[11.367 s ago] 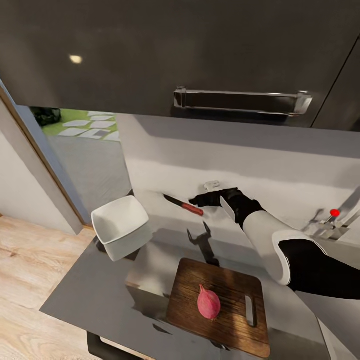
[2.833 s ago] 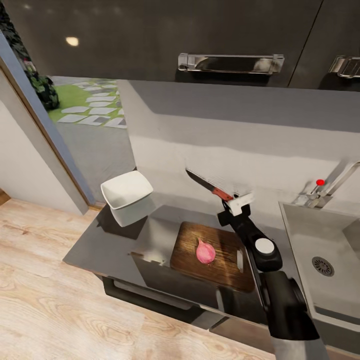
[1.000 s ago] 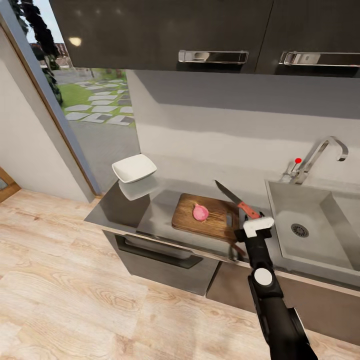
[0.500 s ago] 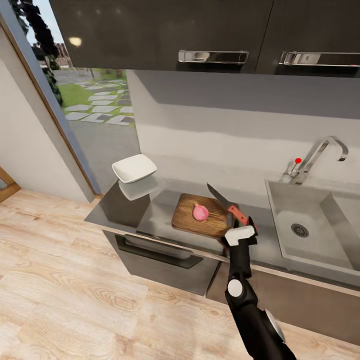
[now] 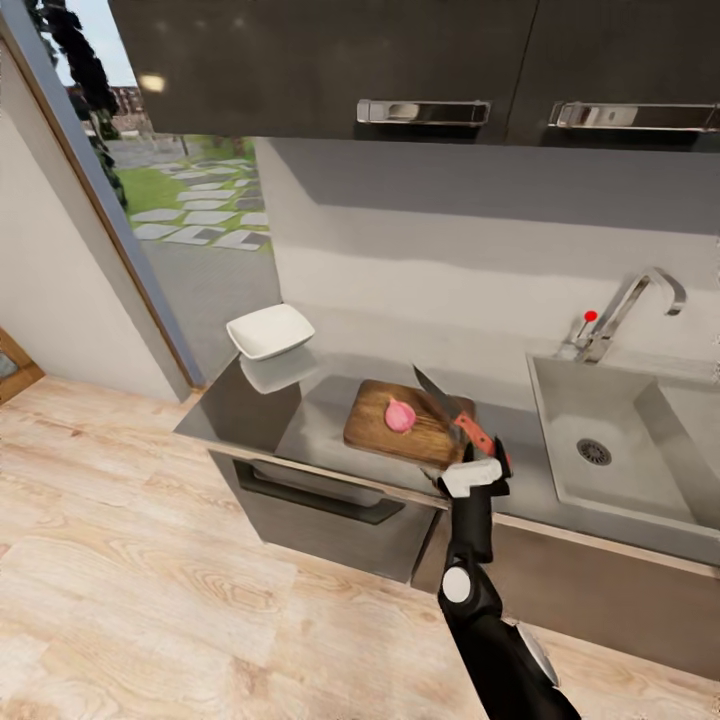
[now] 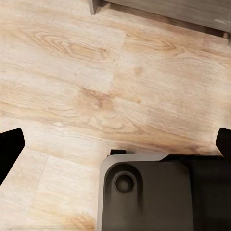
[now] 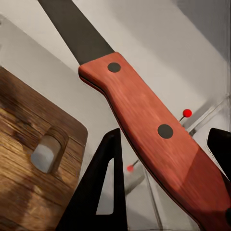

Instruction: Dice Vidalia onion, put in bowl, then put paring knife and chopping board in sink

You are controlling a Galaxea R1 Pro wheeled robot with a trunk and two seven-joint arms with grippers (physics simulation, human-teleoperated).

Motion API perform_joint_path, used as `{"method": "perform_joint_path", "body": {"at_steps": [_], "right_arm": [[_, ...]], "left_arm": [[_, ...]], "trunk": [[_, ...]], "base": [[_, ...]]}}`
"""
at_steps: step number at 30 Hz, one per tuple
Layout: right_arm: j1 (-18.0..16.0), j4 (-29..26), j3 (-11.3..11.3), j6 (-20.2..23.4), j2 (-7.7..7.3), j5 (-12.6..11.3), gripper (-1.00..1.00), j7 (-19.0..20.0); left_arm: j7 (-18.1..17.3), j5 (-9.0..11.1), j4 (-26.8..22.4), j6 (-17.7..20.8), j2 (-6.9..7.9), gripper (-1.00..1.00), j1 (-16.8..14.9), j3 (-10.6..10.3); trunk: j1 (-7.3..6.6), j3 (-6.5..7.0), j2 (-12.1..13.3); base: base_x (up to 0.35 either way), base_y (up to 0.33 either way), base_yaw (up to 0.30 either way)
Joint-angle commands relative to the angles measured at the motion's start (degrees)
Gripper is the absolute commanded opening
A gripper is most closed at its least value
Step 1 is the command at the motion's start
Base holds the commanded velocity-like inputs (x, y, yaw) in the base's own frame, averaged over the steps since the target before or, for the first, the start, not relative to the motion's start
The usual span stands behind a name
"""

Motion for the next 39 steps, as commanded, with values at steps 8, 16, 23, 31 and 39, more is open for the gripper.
{"method": "perform_joint_path", "body": {"at_steps": [8, 16, 23, 31, 39], "right_arm": [[0.0, 1.7, 4.0, 0.3, -0.06, 0.3, -1.00, -5.1], [0.0, 3.5, 4.4, 0.4, 0.03, 0.3, -1.00, -8.3], [0.0, 6.9, 9.6, 0.6, 0.04, 0.4, -1.00, -15.7], [0.0, 8.1, 11.9, 0.7, 0.02, 0.4, -1.00, -19.8], [0.0, 8.2, 12.0, 0.9, -0.14, 0.4, -1.00, -19.9]], "left_arm": [[0.3, 0.6, -0.1, -0.1, 0.09, 1.00, 0.0, -0.3], [0.3, 0.6, -0.1, -0.1, 0.09, 1.00, 0.0, -0.3], [0.3, 0.6, -0.1, -0.1, 0.09, 1.00, 0.0, -0.3], [0.3, 0.6, -0.1, -0.1, 0.09, 1.00, 0.0, -0.3], [0.3, 0.6, -0.1, -0.1, 0.09, 1.00, 0.0, -0.3]], "trunk": [[0.02, -0.08, -0.1], [0.02, -0.08, -0.1], [0.02, -0.08, -0.1], [0.02, -0.08, -0.1], [0.02, -0.08, -0.1]], "base": [[-0.028, 0.000, 0.000], [-0.001, 0.000, 0.000], [0.095, 0.080, 0.000], [0.095, 0.088, 0.000], [0.002, 0.003, 0.000]]}}
